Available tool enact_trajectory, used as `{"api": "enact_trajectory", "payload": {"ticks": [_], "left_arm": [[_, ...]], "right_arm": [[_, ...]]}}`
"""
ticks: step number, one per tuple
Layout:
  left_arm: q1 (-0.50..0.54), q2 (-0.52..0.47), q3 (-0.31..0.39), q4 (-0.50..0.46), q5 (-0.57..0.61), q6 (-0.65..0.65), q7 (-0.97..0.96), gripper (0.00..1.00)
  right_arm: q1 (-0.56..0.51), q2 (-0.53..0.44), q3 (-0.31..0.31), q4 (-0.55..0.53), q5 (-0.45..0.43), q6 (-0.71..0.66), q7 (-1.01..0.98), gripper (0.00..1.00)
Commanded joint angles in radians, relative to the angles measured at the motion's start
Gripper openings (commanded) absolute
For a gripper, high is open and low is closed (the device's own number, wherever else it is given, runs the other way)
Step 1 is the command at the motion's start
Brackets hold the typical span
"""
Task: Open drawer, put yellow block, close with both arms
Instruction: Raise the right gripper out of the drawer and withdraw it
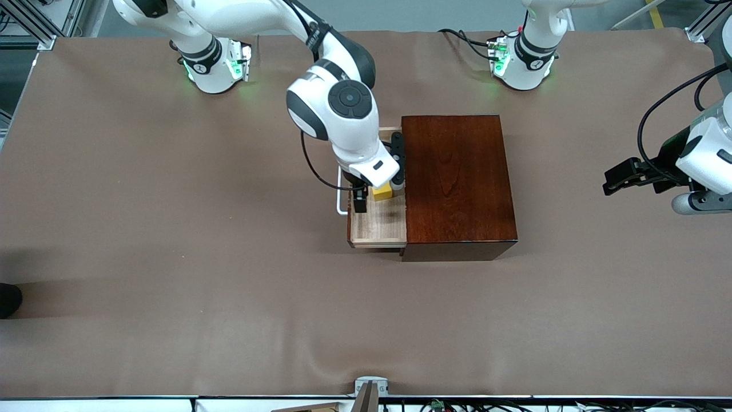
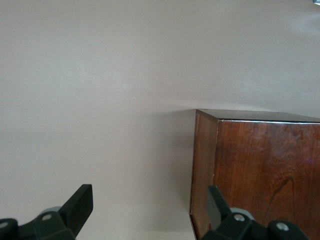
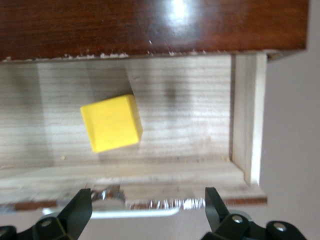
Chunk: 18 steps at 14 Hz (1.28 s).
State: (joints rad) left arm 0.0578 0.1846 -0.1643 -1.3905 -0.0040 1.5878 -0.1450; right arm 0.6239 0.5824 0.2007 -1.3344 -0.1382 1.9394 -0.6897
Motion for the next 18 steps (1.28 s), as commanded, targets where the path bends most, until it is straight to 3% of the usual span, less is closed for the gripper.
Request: {"api": "enact_trajectory", "payload": {"ticks": [1, 7, 10, 15, 16, 18], "left_arm": [[0.002, -0.008, -0.006, -0.001, -0.016, 0.006, -0.004, 1.0], [-0.042, -0.007, -0.017, -0.004, -0.017, 0.0, -0.001, 1.0], [-0.105, -0.007, -0.017, -0.007, -0.017, -0.006, -0.001, 1.0], [-0.344, 0.009, -0.015, -0.01, -0.016, -0.008, -0.001, 1.0], [-0.399, 0.01, -0.015, -0.01, -0.011, -0.008, -0.001, 1.0], [-0.461, 0.036, -0.018, -0.01, -0.013, -0.012, 0.019, 1.0]], "right_arm": [[-0.01, -0.045, 0.009, -0.02, -0.007, -0.028, 0.055, 1.0], [-0.125, -0.157, 0.011, -0.022, -0.007, -0.135, 0.076, 1.0], [-0.241, -0.225, 0.012, -0.029, 0.002, -0.198, 0.078, 1.0], [-0.429, -0.308, -0.038, -0.034, 0.051, -0.281, 0.085, 1.0], [-0.449, -0.331, -0.078, -0.034, 0.075, -0.316, 0.085, 1.0], [-0.455, -0.381, -0.215, -0.051, 0.126, -0.41, 0.085, 1.0]]}}
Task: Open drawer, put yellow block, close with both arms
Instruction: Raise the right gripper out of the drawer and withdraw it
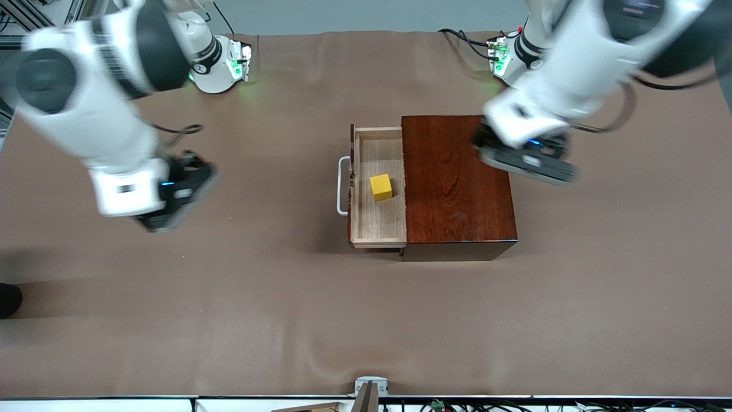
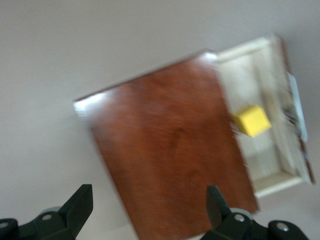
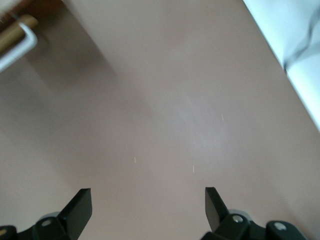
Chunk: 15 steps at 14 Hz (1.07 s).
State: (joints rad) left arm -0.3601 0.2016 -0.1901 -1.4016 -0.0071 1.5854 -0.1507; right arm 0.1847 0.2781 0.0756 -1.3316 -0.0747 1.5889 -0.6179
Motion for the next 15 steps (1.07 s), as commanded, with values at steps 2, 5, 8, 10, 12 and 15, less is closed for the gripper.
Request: {"api": "enact_trajectory", "payload": {"ticks": [2, 5, 8, 10, 12, 15], "left_arm": [[-0.106, 0.028, -0.028, 0.007, -0.007, -0.027, 0.058, 1.0], [-0.241, 0.062, -0.054, 0.016, -0.002, 0.03, 0.108, 1.0], [-0.307, 0.148, -0.057, 0.024, -0.004, 0.219, 0.286, 1.0], [-0.312, 0.227, -0.057, 0.058, -0.008, 0.324, 0.489, 1.0], [-0.322, 0.312, -0.063, 0.114, -0.01, 0.376, 0.606, 1.0], [-0.336, 0.418, -0.065, 0.135, -0.01, 0.499, 0.781, 1.0]], "right_arm": [[-0.014, -0.118, -0.201, -0.06, 0.096, -0.096, 0.013, 1.0], [-0.051, -0.166, -0.252, -0.061, 0.096, -0.144, 0.039, 1.0], [-0.129, -0.236, -0.252, -0.133, 0.101, -0.162, 0.066, 1.0], [-0.151, -0.286, -0.247, -0.2, 0.104, -0.156, 0.076, 1.0], [-0.154, -0.303, -0.226, -0.221, 0.119, -0.159, 0.169, 1.0], [-0.237, -0.313, -0.119, -0.221, 0.122, -0.165, 0.305, 1.0]]}}
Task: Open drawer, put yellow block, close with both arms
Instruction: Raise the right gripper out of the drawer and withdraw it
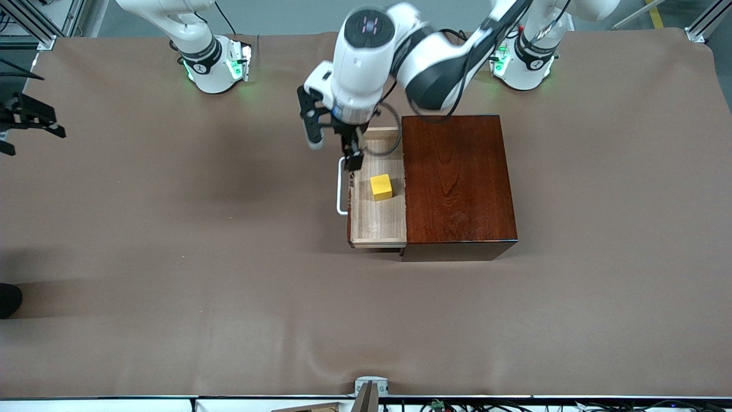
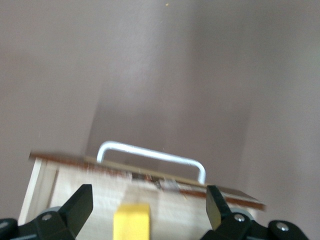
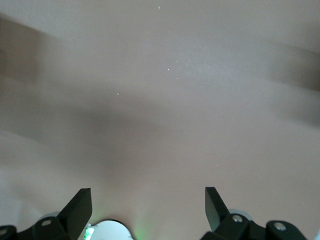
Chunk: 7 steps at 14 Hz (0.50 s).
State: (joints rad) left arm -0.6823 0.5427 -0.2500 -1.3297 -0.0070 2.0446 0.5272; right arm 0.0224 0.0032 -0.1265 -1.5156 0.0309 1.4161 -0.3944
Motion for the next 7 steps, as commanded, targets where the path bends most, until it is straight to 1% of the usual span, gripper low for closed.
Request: {"api": "enact_trajectory", "payload": {"ticks": [1, 3, 5, 7], "left_arm": [[-0.014, 0.11, -0.005, 0.064, -0.008, 0.07, 0.166, 1.0], [-0.017, 0.158, -0.002, 0.067, -0.007, 0.112, 0.229, 1.0], [-0.017, 0.201, 0.005, 0.067, -0.005, 0.126, 0.269, 1.0], [-0.017, 0.21, 0.009, 0.063, -0.002, 0.125, 0.277, 1.0]], "right_arm": [[-0.1, -0.04, 0.109, -0.037, 0.017, 0.007, 0.122, 1.0], [-0.105, -0.043, 0.113, -0.035, 0.018, 0.009, 0.169, 1.0], [-0.102, -0.046, 0.111, -0.034, 0.027, 0.009, 0.227, 1.0], [-0.096, -0.057, 0.111, -0.038, 0.032, 0.004, 0.305, 1.0]]}}
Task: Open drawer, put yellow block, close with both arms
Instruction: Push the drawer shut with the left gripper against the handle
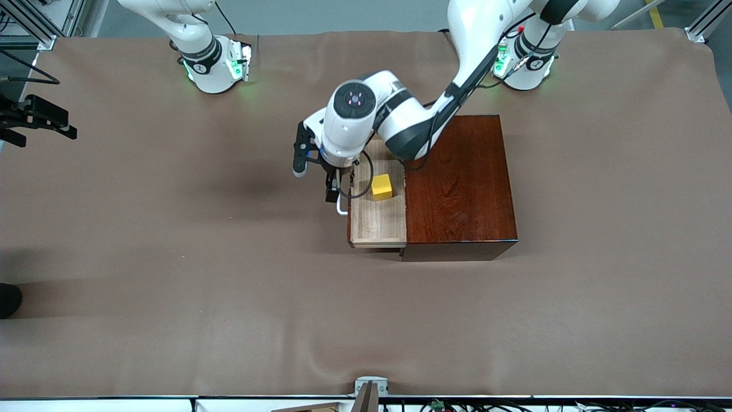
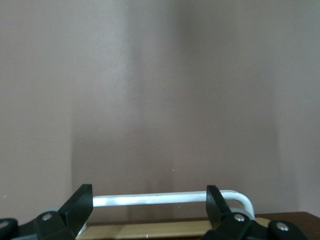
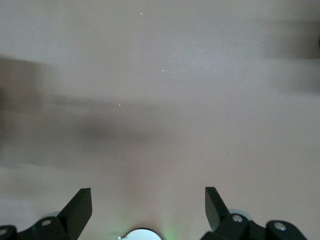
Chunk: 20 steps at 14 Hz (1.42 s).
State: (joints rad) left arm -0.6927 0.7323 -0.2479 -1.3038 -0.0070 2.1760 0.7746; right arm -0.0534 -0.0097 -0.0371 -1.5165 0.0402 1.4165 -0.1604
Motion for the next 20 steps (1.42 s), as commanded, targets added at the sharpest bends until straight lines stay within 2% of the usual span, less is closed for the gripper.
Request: {"api": "enact_trajectory", "payload": {"ticks": [1, 5, 9, 12, 17, 20], "left_arm": [[-0.005, 0.016, 0.007, 0.035, 0.001, -0.018, 0.029, 1.0], [0.001, 0.001, 0.042, 0.037, 0.01, -0.125, 0.029, 1.0], [0.004, -0.007, 0.052, 0.038, 0.11, -0.221, 0.029, 1.0], [-0.001, -0.02, 0.093, 0.038, 0.142, -0.324, 0.029, 1.0], [0.009, -0.034, 0.11, 0.037, 0.203, -0.505, 0.031, 1.0], [0.03, -0.06, 0.111, 0.035, 0.228, -0.557, 0.034, 1.0]], "right_arm": [[-0.017, -0.05, 0.02, -0.039, 0.023, -0.011, 0.078, 1.0], [-0.016, -0.059, 0.019, -0.039, 0.023, -0.025, 0.194, 1.0], [-0.016, -0.058, 0.02, -0.034, 0.017, -0.034, 0.183, 1.0], [-0.014, -0.041, 0.022, -0.013, 0.013, -0.022, 0.167, 1.0], [-0.022, -0.033, 0.02, -0.013, 0.007, 0.012, 0.139, 1.0], [0.001, -0.032, 0.023, -0.014, 0.009, 0.041, 0.137, 1.0]]}}
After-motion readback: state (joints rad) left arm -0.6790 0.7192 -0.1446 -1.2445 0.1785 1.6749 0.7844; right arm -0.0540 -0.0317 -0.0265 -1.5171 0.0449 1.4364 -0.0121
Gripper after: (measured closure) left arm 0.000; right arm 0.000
